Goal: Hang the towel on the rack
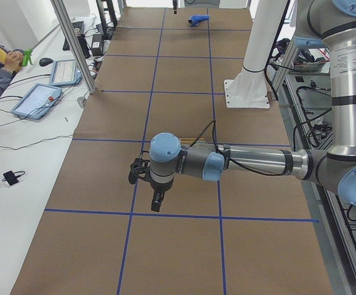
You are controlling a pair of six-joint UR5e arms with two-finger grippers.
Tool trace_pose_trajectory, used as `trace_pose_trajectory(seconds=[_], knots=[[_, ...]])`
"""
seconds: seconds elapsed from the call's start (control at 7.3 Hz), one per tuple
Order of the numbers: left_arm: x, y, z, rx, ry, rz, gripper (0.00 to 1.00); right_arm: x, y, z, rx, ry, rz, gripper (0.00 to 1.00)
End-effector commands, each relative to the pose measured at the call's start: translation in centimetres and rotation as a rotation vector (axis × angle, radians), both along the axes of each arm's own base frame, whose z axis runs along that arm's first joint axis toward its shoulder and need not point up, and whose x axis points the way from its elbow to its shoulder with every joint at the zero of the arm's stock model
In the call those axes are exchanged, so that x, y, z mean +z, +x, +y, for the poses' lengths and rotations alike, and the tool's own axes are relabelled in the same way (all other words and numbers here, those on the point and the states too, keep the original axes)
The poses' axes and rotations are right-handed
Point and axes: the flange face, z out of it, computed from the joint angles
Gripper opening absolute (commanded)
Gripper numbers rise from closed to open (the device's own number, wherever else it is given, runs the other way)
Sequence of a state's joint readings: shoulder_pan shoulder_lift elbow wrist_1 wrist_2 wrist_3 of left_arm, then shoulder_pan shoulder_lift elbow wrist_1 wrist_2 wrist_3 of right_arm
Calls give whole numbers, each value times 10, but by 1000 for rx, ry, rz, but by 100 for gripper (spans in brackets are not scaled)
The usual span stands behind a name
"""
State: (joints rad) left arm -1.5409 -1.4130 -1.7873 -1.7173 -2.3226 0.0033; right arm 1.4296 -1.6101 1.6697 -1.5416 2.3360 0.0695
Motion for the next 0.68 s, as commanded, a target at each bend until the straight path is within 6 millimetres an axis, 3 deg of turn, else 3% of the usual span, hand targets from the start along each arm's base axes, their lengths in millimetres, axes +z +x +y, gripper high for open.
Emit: trace_pose_trajectory(seconds=[0.0,0.55], knots=[[0,0,1,-1,11,2,98,0,0,0,5,-5,-3,100],[5,-1,9,2,7,-1,98,1,-1,0,3,-8,-3,100]])
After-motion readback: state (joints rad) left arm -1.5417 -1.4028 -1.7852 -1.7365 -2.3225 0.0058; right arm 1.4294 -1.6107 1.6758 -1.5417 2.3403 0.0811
